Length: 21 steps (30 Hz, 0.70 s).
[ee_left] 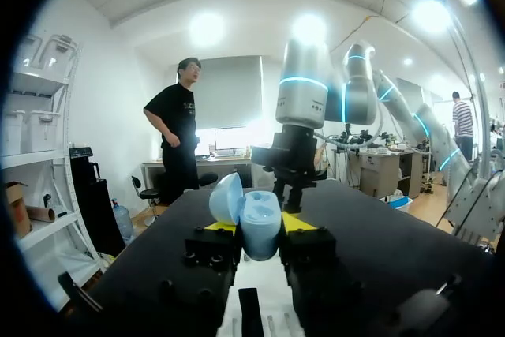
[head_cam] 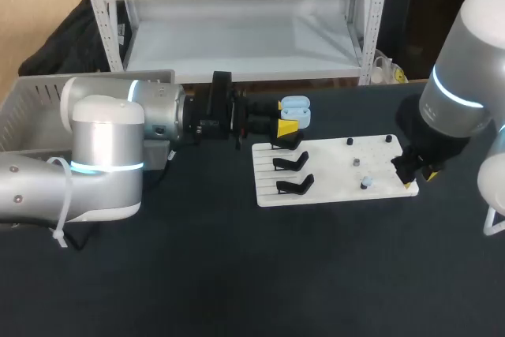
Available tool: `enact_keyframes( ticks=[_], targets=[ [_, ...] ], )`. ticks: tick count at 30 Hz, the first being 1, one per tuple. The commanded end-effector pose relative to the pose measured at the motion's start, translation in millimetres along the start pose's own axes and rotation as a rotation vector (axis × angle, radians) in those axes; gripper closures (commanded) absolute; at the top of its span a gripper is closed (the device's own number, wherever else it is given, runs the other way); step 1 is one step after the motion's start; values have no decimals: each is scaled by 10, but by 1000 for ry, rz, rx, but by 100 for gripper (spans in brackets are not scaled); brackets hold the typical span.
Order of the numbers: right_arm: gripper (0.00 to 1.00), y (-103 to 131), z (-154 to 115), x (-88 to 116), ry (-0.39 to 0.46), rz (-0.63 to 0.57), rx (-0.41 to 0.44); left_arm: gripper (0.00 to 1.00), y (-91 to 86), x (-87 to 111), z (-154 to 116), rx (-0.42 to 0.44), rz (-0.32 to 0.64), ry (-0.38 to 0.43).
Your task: Pick up each earbud case from the left stands, insert the matching earbuds, close the lid, and place the case in the box.
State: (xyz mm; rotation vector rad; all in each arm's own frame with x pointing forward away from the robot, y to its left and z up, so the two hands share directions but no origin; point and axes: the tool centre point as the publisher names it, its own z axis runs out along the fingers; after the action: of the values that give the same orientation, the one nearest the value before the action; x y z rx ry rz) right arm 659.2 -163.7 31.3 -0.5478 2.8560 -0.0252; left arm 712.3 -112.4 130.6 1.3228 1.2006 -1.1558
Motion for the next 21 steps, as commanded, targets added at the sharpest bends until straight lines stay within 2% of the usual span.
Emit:
enact_keyframes(
  ticks=[1,21],
  targets=[
    [57,0,48,11,-14,3,11,100,-15,3,5,-6,2,0],
    [69,14,99,0,-29,-3,33,100,-15,3,5,-6,2,0]
  ],
)
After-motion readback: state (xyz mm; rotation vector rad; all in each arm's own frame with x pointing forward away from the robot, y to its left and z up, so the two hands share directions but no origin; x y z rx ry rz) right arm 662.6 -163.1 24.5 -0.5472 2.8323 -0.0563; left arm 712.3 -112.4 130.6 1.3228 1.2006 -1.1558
